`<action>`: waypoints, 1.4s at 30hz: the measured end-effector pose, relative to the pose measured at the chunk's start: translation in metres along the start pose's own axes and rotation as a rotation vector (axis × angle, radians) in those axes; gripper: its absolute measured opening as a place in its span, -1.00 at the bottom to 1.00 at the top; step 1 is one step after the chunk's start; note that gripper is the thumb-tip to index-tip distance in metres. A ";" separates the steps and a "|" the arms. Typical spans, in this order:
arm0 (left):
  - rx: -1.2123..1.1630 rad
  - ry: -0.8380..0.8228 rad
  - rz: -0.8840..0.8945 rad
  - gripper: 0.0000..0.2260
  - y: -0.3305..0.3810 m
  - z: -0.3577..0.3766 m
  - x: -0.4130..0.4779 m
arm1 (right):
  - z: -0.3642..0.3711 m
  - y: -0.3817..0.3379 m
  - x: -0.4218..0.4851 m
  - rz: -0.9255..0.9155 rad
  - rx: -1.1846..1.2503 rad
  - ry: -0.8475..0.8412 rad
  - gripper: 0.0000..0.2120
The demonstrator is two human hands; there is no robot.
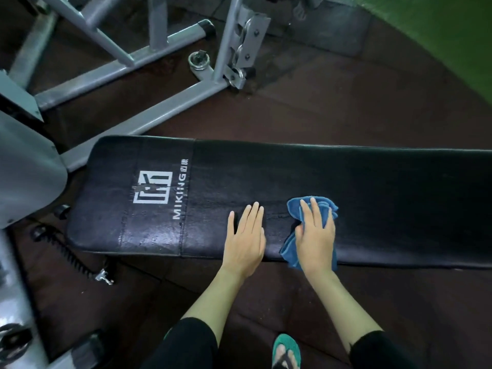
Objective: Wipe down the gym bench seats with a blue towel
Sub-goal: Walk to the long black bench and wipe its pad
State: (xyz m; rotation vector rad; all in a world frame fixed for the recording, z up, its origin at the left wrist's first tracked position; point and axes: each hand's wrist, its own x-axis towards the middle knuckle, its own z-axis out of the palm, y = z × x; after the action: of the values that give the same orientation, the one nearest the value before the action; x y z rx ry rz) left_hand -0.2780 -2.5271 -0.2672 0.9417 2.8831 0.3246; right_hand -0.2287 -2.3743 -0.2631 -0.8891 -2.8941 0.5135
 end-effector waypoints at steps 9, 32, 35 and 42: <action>0.011 -0.015 0.018 -0.56 0.053 0.016 0.019 | -0.013 0.055 0.002 -0.455 -0.175 -0.027 -0.33; 0.038 -0.051 0.116 -0.54 0.154 0.039 0.058 | -0.055 0.143 0.020 0.052 -0.035 -0.001 -0.45; 0.060 -0.059 0.152 -0.53 0.166 0.042 0.062 | -0.059 0.159 0.019 -0.052 -0.085 -0.019 -0.41; 0.055 -0.065 0.172 -0.53 0.181 0.039 0.068 | -0.069 0.166 0.021 -0.020 -0.030 -0.028 -0.40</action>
State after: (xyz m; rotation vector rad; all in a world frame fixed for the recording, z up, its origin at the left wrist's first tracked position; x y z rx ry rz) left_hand -0.2233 -2.3378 -0.2655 1.1903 2.7719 0.2232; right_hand -0.1458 -2.2134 -0.2548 -0.8624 -2.9404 0.4868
